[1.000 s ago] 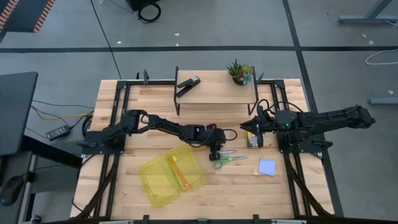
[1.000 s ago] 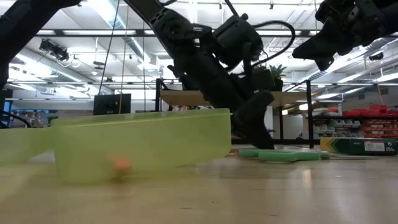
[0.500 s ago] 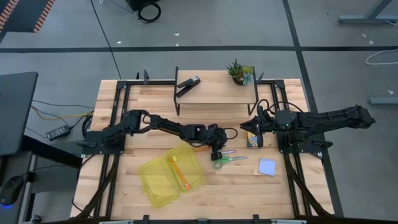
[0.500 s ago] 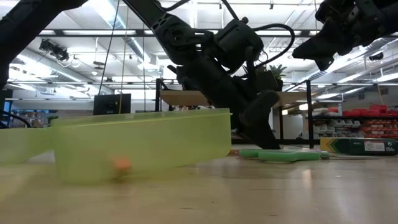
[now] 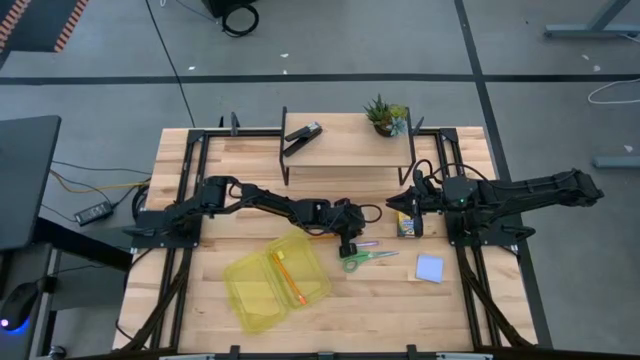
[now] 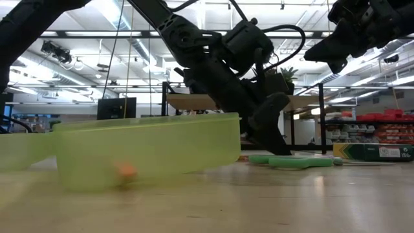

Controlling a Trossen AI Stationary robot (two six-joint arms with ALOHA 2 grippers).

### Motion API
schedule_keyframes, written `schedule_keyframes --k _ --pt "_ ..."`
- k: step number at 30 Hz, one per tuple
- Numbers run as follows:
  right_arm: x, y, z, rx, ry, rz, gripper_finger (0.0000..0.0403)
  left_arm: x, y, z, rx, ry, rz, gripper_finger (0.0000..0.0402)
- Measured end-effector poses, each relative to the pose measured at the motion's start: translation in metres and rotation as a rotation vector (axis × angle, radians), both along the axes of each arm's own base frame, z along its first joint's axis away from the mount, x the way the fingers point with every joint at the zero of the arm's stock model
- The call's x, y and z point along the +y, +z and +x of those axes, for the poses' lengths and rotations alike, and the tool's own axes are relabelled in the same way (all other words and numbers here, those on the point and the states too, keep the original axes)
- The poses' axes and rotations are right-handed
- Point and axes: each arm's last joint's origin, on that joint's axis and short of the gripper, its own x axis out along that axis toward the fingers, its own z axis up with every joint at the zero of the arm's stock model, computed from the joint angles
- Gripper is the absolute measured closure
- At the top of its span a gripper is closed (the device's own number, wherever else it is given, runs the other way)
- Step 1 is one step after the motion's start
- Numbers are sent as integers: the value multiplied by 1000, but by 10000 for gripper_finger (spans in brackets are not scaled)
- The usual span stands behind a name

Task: Pack school essentials
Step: Put the orange pencil into the supply box

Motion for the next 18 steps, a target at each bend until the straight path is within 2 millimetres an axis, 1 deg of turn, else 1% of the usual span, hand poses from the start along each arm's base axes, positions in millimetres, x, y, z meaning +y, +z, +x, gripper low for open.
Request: schedule_keyframes --k 5,10,15,18 --pt "0 0 0 0 0 1 343 0 5 0 -19 -13 11 386" --pt "0 0 0 -1 0 0 343 1 8 0 -29 -23 13 395" --pt "0 0 0 -1 0 0 343 3 11 1 -48 -16 13 390" --pt "0 0 0 -1 0 0 343 3 13 2 -65 -17 16 398"
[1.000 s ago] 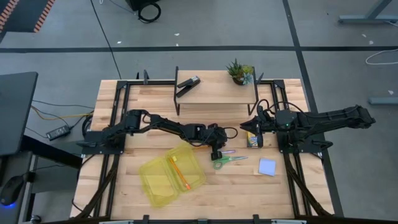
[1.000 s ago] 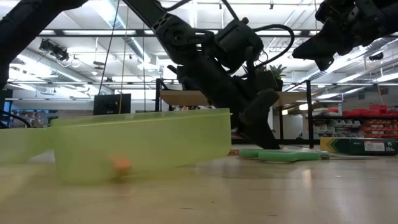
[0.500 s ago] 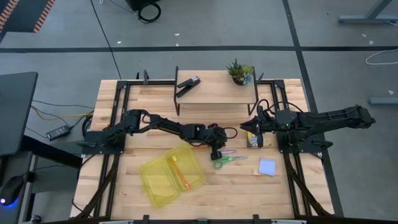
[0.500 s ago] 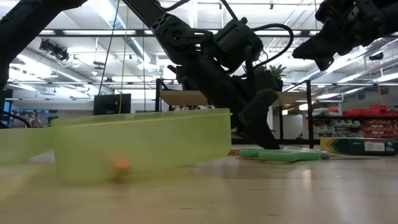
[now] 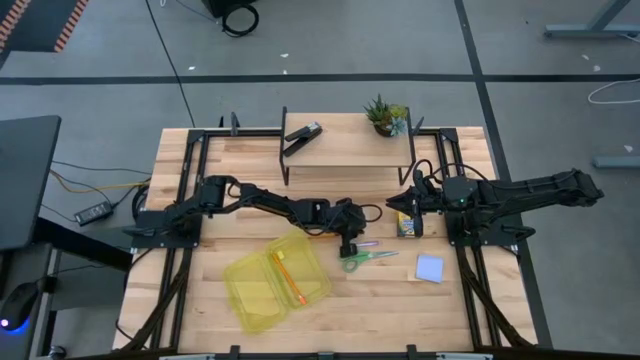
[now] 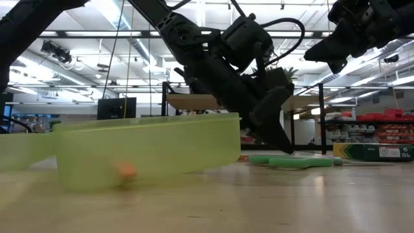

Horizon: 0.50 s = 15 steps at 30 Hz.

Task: Pack school essentials
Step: Put the orange pencil into the supply box

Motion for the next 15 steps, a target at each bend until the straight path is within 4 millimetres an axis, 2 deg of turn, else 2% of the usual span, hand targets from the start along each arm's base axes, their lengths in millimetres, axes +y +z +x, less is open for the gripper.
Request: schedule_keyframes --k 9,15 --pt "0 0 0 0 0 0 343 5 3 1 -20 10 -18 382" --pt "0 -1 0 7 -1 4 343 6 15 -8 55 2 -4 341"
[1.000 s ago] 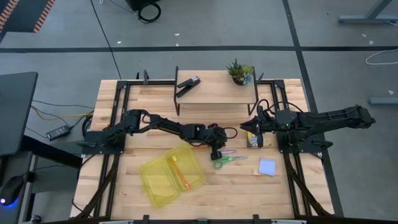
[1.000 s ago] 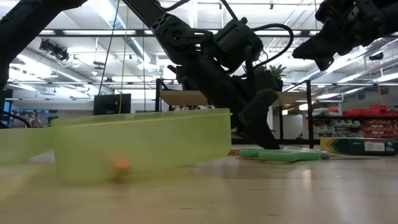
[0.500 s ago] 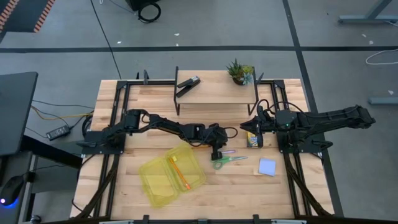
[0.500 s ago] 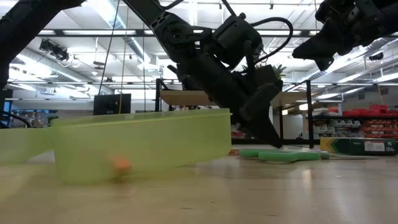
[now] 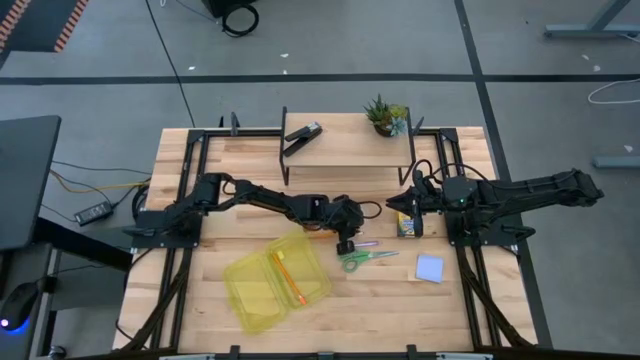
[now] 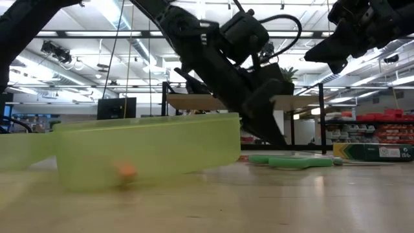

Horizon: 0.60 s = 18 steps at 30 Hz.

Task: Pack school essentials
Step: Put the orange pencil into the supply box

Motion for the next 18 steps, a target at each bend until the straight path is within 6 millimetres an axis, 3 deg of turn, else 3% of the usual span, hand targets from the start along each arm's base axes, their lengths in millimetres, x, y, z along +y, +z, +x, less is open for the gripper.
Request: schedule_keyframes --k 7,14,18 --pt "0 0 0 2 0 0 343 0 31 -25 161 -20 5 298" --pt "0 1 0 -10 1 -2 343 0 36 -48 395 5 -50 287" --pt "0 3 1 -26 4 -11 343 -1 52 -46 422 3 -81 278"
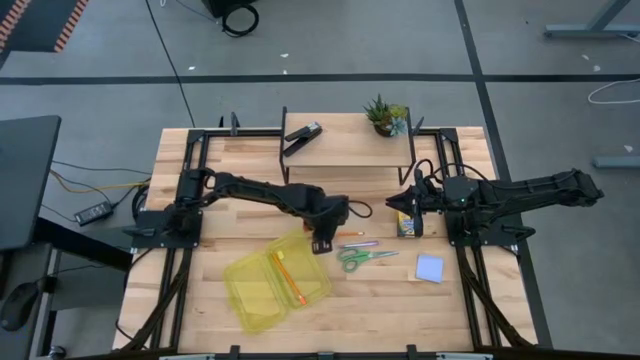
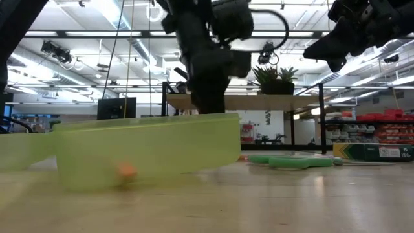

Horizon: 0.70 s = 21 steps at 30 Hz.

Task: Pack school essentials
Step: Put the orange pencil into the supply box

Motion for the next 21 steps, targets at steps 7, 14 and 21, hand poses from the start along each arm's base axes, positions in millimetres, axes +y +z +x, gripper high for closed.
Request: schedule_keyframes --k 7,14,21 --pt "0 1 0 -5 6 -25 343 0 21 19 33 -5 -4 263" --pt "0 1 -1 -5 9 -34 343 -2 3 32 226 -11 0 253" --pt "0 1 -1 1 9 -34 343 -11 -16 35 288 -58 11 244"
